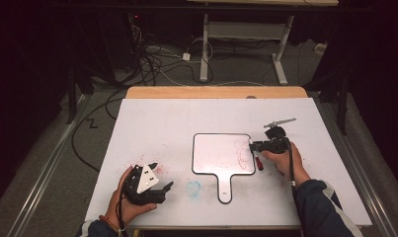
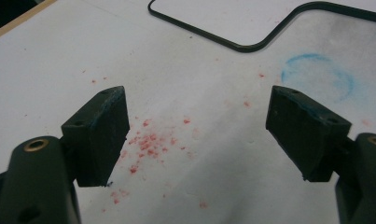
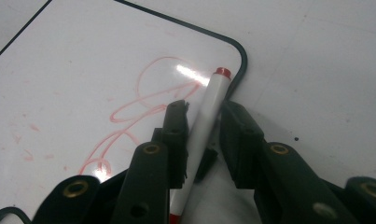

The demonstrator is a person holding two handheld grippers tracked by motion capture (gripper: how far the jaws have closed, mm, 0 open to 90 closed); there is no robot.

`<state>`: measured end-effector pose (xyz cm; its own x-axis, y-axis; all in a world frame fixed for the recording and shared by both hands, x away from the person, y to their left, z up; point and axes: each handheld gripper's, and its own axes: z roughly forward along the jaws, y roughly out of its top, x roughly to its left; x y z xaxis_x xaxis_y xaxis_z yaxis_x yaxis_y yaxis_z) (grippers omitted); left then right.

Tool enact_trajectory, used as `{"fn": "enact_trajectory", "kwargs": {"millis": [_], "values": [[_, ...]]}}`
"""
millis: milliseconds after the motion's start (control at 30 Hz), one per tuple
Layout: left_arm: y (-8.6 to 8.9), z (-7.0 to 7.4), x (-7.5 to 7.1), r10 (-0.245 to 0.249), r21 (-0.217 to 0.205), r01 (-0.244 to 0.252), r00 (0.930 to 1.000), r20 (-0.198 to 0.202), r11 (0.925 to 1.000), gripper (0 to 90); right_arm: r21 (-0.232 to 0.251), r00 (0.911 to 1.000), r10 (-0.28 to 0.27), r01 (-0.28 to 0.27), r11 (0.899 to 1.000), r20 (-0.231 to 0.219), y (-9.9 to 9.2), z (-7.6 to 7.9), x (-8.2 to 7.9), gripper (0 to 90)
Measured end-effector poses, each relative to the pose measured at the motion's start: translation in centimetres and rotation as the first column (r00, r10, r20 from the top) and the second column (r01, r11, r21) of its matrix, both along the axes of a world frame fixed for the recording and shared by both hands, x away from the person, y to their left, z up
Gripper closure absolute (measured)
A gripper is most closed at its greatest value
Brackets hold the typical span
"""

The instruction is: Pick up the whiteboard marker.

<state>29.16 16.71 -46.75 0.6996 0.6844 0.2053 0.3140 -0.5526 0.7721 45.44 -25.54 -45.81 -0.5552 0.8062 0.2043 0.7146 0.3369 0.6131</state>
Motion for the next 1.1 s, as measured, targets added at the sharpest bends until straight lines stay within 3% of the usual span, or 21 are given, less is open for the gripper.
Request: {"fn": "enact_trajectory", "kwargs": {"millis": [200, 500, 567, 800, 867, 967, 1033, 1100], "values": [[-0.1, -0.1, 0.1, -0.006, 0.013, 0.006, 1.0, 0.0, 0.9999, 20.0, 0.008, 0.9994, 0.03, -0.03, 1.0, 0.016, 0.3, 0.2, -0.4, 81.1], [-0.2, 0.0, 0.2, -0.008, 0.014, 0.008, 0.9999, -0.006, 0.9999, 20.1, -0.002, 0.9973, 0.04, -0.04, 0.999, 0.061, 0.2, 0.8, -0.8, 81.5], [-0.3, 0.1, 0.2, -0.004, -0.01, 0.004, 0.9997, -0.022, 0.9999, 20.2, 0.014, 0.9949, 0.035, -0.037, 0.999, 0.095, 0.0, 1.5, -1.2, 81.5], [-1.4, 1.3, 1.4, -0.013, -0.101, 0.011, 0.9998, -0.016, 0.9948, 20.3, 0.04, 0.9829, 0.037, -0.045, 0.998, 0.18, -0.1, 3.2, -2.4, 81.5], [-2.1, 1.8, 2.0, -0.02, -0.139, 0.017, 0.9996, -0.021, 0.9902, 21.4, 0.071, 0.9739, 0.04, -0.057, 0.996, 0.223, 0.2, 4.1, -3.2, 81.5], [-3.7, 2.7, 2.9, -0.051, -0.208, 0.045, 0.9984, -0.026, 0.9771, 22.5, 0.098, 0.9664, 0.05, -0.077, 0.992, 0.252, 0.5, 4.7, -3.7, 81.5], [-5.2, 3.2, 3.5, -0.092, -0.252, 0.08, 0.995, -0.038, 0.9644, 23.4, 0.113, 0.9578, 0.062, -0.097, 0.989, 0.281, 1.0, 5.3, -4.3, 81.5], [-6.8, 3.7, 4.2, -0.145, -0.296, 0.125, 0.9883, -0.047, 0.947, 26.5, 0.142, 0.9431, 0.084, -0.136, 0.98, 0.322, 2.0, 6.0, -5.3, 81.5]]}}
